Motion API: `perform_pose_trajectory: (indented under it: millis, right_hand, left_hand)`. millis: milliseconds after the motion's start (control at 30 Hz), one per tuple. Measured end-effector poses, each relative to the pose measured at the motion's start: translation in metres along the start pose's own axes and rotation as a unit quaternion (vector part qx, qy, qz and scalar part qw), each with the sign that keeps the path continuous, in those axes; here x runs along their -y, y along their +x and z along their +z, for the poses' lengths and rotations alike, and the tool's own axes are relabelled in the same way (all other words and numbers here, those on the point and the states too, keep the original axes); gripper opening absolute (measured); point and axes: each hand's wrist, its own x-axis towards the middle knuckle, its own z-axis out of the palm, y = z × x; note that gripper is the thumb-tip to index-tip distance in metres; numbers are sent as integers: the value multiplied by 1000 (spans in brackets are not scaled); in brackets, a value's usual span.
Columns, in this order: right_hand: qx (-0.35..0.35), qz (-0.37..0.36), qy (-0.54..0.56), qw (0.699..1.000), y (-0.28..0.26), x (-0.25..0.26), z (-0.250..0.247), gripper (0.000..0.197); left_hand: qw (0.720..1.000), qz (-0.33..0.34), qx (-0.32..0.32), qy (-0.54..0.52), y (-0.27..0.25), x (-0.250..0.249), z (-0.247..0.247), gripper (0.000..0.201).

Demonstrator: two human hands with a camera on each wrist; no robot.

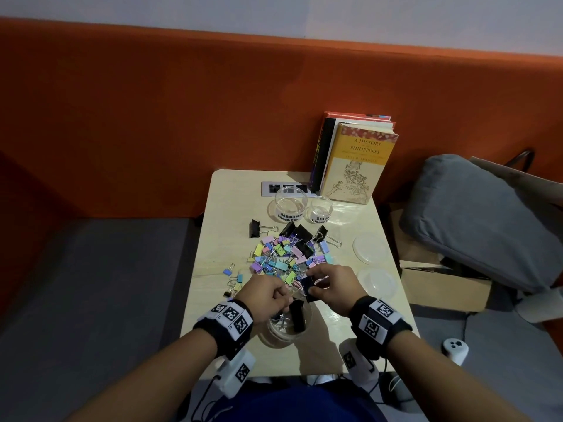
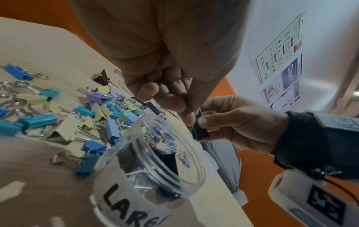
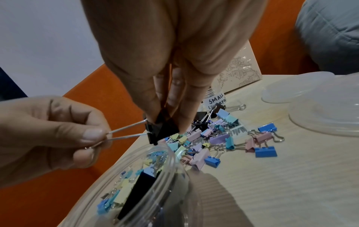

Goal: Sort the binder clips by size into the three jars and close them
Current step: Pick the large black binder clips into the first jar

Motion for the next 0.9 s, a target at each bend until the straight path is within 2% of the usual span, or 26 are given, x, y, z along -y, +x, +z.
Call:
perform_pose_trajectory:
  millis: [200,400,567,700,800,900]
  right_hand:
    - [24,19,59,998,0,-4,-4,33]
    - [32,12,46,998,-1,0,-5,27]
    - [82,-18,-30,996,-2,6,-4,27]
    - [131,-45,-92,986,-2,17,4,26]
    - [153,-91,-178,968,0,26,13,26]
    - [181,-132,-271,936,1,35,21,24]
  left_hand:
    - [1000,-9,1,12,2,10,-5,7]
    - [999,-8,-12,29,4,16,-3,10]
    - [999,2,-6,40,2,22,-3,20]
    - [994,35,-13,99,2,25,-3,22]
    - [993,52,-11,103,4,24,2,28]
    - [994,50,9,96,6,25,4,41]
